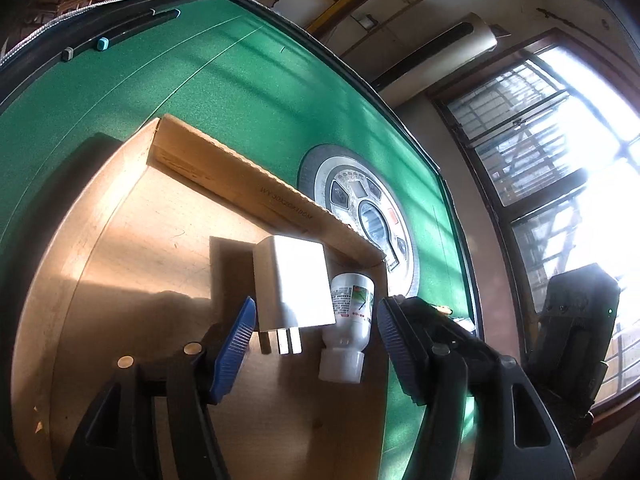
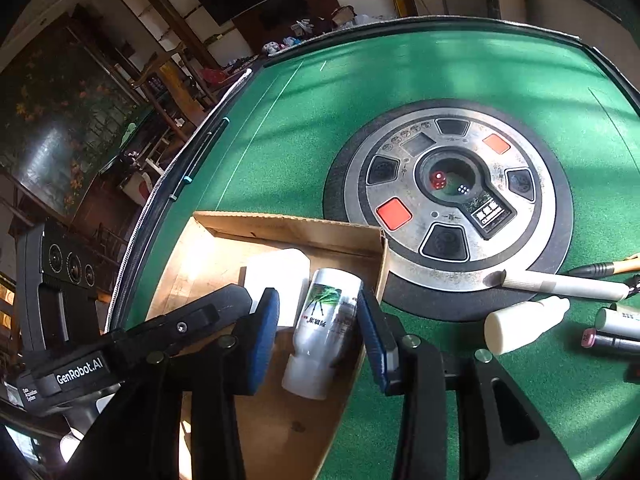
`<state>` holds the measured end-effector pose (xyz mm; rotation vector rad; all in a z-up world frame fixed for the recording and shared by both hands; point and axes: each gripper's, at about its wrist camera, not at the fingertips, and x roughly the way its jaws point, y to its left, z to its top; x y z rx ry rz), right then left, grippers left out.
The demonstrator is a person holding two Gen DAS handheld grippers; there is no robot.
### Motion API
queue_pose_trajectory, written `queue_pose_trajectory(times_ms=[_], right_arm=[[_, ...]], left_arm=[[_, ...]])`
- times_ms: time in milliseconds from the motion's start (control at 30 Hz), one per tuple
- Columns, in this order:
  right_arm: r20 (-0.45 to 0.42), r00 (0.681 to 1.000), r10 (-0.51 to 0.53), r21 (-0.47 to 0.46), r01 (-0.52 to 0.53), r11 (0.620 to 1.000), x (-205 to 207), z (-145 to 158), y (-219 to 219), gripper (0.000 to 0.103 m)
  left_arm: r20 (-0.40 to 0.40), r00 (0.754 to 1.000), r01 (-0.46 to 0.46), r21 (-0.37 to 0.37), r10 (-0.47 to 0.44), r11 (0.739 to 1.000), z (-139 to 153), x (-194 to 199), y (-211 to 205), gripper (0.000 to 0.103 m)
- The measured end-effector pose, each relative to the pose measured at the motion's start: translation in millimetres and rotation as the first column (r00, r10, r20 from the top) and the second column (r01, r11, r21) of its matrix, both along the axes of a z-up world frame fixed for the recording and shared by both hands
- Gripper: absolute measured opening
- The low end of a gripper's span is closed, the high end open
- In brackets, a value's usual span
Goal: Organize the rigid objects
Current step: 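Open both tools and withdraw them from the box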
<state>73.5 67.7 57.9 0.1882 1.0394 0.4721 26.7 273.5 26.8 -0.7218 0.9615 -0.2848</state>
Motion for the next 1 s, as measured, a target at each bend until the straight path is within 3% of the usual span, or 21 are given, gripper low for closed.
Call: queue_pose_trajectory(times_ms=[67, 167, 467, 633, 767, 900, 1000], right_arm=[[0.058, 0.998, -0.010, -0.018, 0.011, 1.000, -10.8, 10.7, -14.7, 0.054], [0.101, 0.994, -0.042, -0.030, 0.045, 0.999, -23.6, 18.7, -45.6, 0.054], [0.054, 0.977, -0.206, 0.053, 0.203, 0.978, -50.1, 7.6, -160.9, 0.054], [0.043, 0.956, -0.290, 0.054, 0.288, 0.956, -62.5, -2.5, -218.1, 0.054], [0.029, 0.931, -0.363, 0.070, 0.361, 0.930, -67.8, -8.1, -262.6, 0.054], [0.034, 0.904, -0.426, 0.077, 0.423, 0.903, -70.0, -11.2, -301.1, 0.054], [0.046, 0.880, -0.472, 0.065, 0.469, 0.881, -66.3, -14.0, -323.7, 0.057]], left_arm=[[0.003, 0.999, -0.040, 0.007, 0.040, 0.999, -4.4, -10.2, 2.8, 0.072], [-0.007, 0.996, -0.090, -0.035, 0.090, 0.995, -19.5, -19.5, 11.1, 0.072], [0.006, 0.984, -0.176, -0.082, 0.177, 0.981, -22.9, -53.4, 17.6, 0.072], [0.028, 0.989, -0.138, -0.116, 0.142, 0.984, -18.2, -55.0, 18.2, 0.077], [0.099, 0.990, -0.087, -0.106, 0.098, 0.990, 12.5, -72.5, 0.1, 0.077], [0.167, 0.986, -0.018, -0.019, 0.021, 1.000, 49.8, -100.4, -39.9, 0.083], [0.209, 0.977, 0.028, 0.075, -0.043, 0.997, 62.1, -121.0, -75.1, 0.088]])
